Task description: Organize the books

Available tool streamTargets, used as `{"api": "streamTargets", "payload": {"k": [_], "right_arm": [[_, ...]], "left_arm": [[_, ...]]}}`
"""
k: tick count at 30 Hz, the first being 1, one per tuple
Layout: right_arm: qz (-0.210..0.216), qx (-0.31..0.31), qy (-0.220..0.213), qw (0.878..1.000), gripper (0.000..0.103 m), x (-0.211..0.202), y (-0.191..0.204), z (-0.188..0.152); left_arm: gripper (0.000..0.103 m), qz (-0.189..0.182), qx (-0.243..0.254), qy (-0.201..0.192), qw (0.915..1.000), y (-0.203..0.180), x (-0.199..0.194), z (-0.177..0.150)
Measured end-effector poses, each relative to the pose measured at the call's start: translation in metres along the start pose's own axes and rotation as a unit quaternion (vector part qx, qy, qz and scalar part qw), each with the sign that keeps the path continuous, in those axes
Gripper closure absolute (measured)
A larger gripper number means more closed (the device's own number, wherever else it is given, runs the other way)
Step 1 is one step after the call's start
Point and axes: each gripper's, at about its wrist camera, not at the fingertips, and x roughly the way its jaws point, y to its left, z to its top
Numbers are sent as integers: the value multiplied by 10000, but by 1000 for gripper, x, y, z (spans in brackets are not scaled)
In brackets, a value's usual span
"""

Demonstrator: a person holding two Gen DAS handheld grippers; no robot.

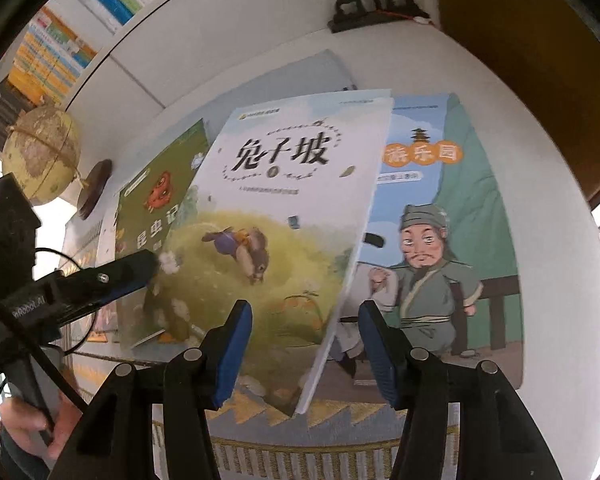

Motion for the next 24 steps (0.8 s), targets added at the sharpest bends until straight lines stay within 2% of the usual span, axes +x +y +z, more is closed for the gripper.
{"api": "streamTargets", "payload": {"k": [3, 5, 6, 7, 8, 9, 10, 12, 13, 15, 17, 20, 24], "right_arm": [[-9, 49, 37, 10000, 46, 2, 4, 0], [-89, -22, 33, 10000, 46, 2, 5, 1], [-134, -43, 19, 9999, 46, 2, 4, 1], [-237, -65, -16, 9997, 46, 1, 2, 2], [-220, -65, -20, 9997, 46, 0, 0, 3], [-24, -17, 9, 10000, 46, 0, -3, 4], [140, 34, 40, 9999, 46, 0, -5, 5], [274, 25, 62, 9996, 46, 2, -5, 6], [223, -57, 50, 9997, 46, 2, -2, 5], [181, -156, 49, 9997, 46, 2, 0, 3], [168, -138, 59, 9997, 46, 1, -2, 2], [170, -6, 30, 9999, 46, -1, -7, 1], [116, 64, 30, 9999, 46, -1, -7, 3]], "left_arm": [[31, 183, 332, 163, 9991, -10, 3, -1], [31, -126, 123, 210, 9996, -5, 1, 0], [30, -491, -76, 202, 9986, 1, -1, 0], [42, -1240, -321, 130, 9917, 8, -6, -3], [43, -2056, -608, 201, 9765, 12, -7, -6], [43, -2446, -764, 199, 9664, 9, -7, -11], [43, -2558, -684, 135, 9642, 3, -6, -13], [43, -2094, -382, 134, 9770, -8, 2, -16], [43, -1977, -460, 225, 9789, -7, 7, -18], [43, -2013, -725, 241, 9766, 0, 8, -20], [40, -1654, -718, -1, 9836, 4, -4, -16], [27, -977, -650, -324, 9926, 13, -21, -7], [25, -216, -330, -84, 9992, 17, -8, 4]]}}
